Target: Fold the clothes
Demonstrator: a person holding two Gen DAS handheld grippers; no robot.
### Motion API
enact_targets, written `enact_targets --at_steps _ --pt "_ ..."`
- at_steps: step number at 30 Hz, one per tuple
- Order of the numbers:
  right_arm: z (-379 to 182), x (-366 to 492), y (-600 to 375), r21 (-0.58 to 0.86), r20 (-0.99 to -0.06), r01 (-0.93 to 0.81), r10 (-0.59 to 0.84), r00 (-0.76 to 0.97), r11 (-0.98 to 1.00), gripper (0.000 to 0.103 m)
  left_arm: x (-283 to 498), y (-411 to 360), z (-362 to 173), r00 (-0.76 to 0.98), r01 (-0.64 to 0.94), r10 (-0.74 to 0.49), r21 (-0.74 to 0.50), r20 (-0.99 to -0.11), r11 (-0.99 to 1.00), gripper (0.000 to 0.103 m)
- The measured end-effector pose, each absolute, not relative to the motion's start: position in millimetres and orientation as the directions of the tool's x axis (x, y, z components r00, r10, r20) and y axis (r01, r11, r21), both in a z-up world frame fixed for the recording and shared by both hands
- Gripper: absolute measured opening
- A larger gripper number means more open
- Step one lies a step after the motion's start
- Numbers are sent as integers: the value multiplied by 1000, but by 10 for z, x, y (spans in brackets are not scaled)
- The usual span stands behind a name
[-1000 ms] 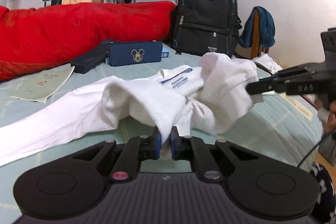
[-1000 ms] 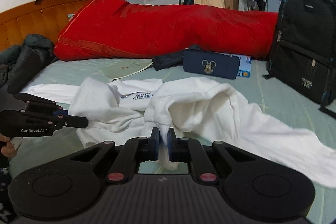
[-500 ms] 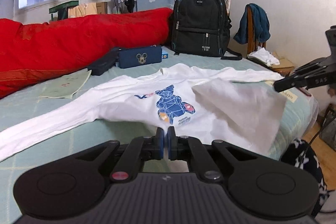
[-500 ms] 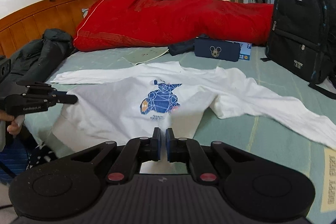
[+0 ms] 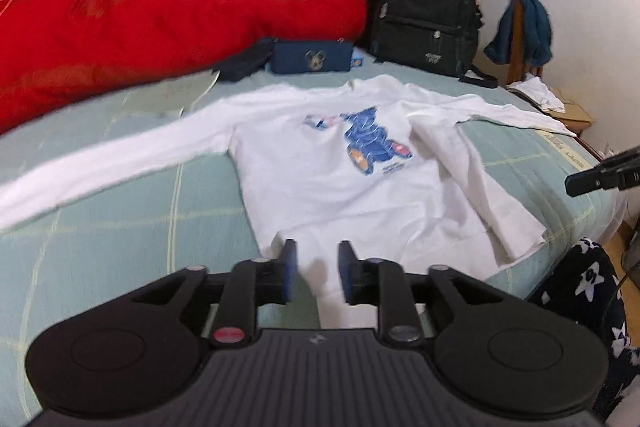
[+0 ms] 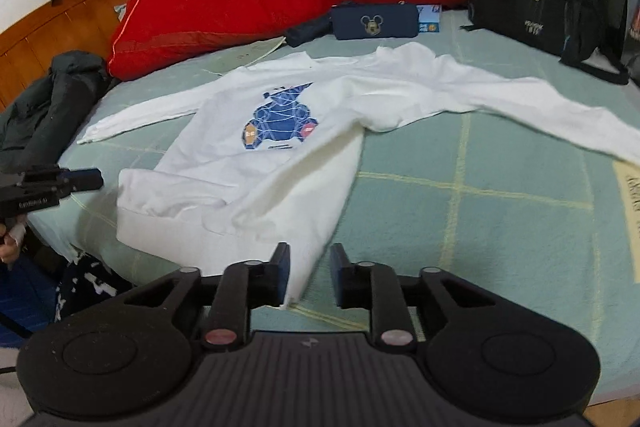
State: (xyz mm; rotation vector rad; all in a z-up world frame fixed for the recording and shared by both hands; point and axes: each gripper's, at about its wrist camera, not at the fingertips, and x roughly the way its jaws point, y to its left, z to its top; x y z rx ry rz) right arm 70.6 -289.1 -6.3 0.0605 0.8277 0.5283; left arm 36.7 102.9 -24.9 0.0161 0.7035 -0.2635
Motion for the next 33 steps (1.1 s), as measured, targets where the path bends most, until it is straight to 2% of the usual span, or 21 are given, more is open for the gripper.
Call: enact_targets --at_steps 2,4,6,10,14,18,20,21,22,23,29,33 --pt "-101 723 -2766 267 -680 -439 491 545 858 33 392 1080 -329 711 216 -238 -116 -662 970 35" --pt "-138 741 -2639 279 -675 -454 509 534 846 47 435 1149 -428 682 184 -259 -182 -684 966 42" --pt "-179 773 -2487 275 -679 -470 516 522 839 52 482 1229 -531 656 149 -290 -257 -697 955 45" --pt "-314 873 -2251 276 -695 -471 513 504 838 57 552 1360 -700 638 117 -364 -381 -678 917 50" --pt "-460 966 -2065 256 -715 -450 481 507 855 63 614 1329 -773 629 147 -426 -438 -650 887 54" --pt "-535 1035 -1961 237 -721 -419 447 529 877 64 675 1184 -791 637 189 -431 -413 -639 891 54" --pt "-552 1045 -1920 185 -723 -413 408 557 892 61 719 1134 -814 643 200 -423 -394 -638 897 51" --pt "-561 1048 -1910 161 -723 -412 391 569 897 46 737 1125 -829 644 200 -419 -388 -640 900 42" --pt "-571 1048 -1919 145 -725 -417 383 572 897 22 755 1116 -845 644 200 -415 -383 -642 902 30" --pt "-571 1046 -1936 133 -725 -420 377 576 898 15 773 1107 -860 644 200 -411 -377 -645 904 7" --pt "-265 933 -2373 137 -679 -389 373 632 911 11 645 1182 -622 687 236 -427 -375 -589 897 6" --pt "21 883 -2849 182 -646 -319 358 674 930 11 445 1203 -278 730 284 -415 -311 -543 907 6"
